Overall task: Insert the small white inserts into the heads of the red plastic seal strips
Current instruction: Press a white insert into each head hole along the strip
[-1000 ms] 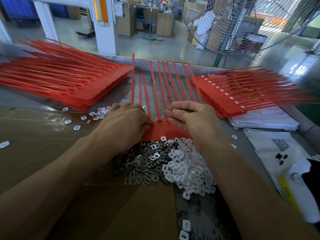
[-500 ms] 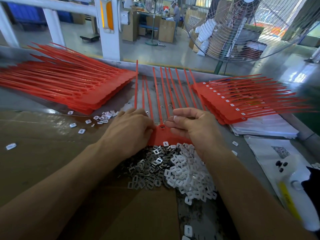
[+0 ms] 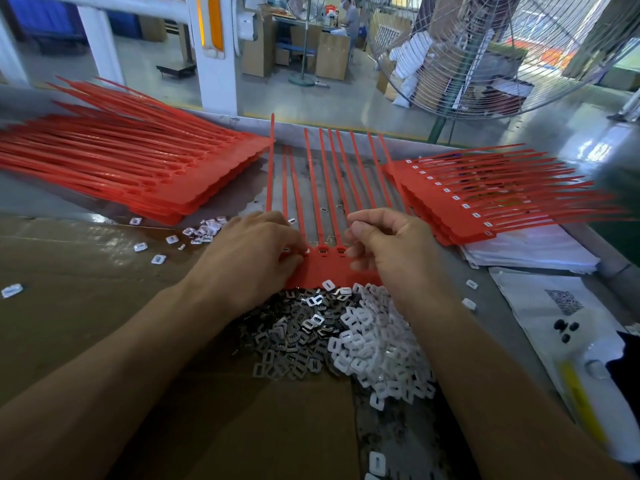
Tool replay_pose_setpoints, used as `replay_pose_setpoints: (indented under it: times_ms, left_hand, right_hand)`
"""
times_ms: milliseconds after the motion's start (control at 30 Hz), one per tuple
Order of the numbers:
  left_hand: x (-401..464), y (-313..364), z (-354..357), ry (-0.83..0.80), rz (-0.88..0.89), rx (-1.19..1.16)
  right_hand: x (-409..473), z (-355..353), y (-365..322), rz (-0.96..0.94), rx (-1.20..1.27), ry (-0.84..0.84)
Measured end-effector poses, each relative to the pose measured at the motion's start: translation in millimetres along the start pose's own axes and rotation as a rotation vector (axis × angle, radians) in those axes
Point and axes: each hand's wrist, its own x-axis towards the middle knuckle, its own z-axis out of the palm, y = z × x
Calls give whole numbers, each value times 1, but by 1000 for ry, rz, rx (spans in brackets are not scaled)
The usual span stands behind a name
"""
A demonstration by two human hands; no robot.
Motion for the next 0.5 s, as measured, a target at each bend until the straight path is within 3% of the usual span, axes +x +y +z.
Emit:
replay_pose_setpoints:
  times_ms: [133, 500]
  left_hand:
    - [1, -1, -1, -26, 5, 30]
    - [5, 6, 0, -49, 24, 152]
  right_hand:
    - [2, 0, 2, 18, -45, -18]
    - [-1, 2, -1, 70, 146, -78]
